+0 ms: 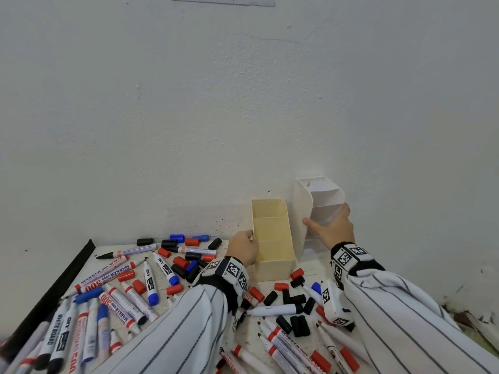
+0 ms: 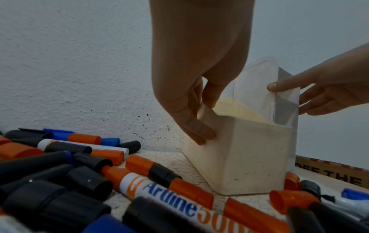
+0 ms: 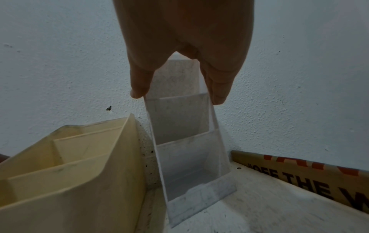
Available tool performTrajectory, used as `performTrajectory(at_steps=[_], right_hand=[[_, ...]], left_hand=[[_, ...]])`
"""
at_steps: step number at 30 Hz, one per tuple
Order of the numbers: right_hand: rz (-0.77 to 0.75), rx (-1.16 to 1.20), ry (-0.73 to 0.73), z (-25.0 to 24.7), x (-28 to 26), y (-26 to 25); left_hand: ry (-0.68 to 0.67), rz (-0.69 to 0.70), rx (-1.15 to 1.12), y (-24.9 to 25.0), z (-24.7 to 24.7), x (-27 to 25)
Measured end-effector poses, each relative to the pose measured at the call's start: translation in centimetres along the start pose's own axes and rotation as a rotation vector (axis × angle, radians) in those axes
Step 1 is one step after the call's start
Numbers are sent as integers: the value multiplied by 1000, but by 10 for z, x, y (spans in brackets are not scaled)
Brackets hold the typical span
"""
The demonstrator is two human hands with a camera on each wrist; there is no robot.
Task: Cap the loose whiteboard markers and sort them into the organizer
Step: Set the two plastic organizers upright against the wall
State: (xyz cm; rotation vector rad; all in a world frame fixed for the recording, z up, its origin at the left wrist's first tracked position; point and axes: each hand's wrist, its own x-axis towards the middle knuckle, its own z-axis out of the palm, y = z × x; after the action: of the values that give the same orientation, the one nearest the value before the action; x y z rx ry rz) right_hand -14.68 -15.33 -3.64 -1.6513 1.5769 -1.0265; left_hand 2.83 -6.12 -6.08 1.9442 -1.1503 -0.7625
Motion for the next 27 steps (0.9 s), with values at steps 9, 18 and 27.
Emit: performTrajectory(at_steps=[9, 18, 27], right_hand=[[17, -21, -7, 5, 1, 2], [20, -58, -29, 7, -7, -1], [55, -183, 75, 14, -33, -7]], left_hand=[[2, 55, -101, -4, -3, -2], [-134, 12, 24, -21, -24, -3], [-106, -234, 594, -46, -44, -27]])
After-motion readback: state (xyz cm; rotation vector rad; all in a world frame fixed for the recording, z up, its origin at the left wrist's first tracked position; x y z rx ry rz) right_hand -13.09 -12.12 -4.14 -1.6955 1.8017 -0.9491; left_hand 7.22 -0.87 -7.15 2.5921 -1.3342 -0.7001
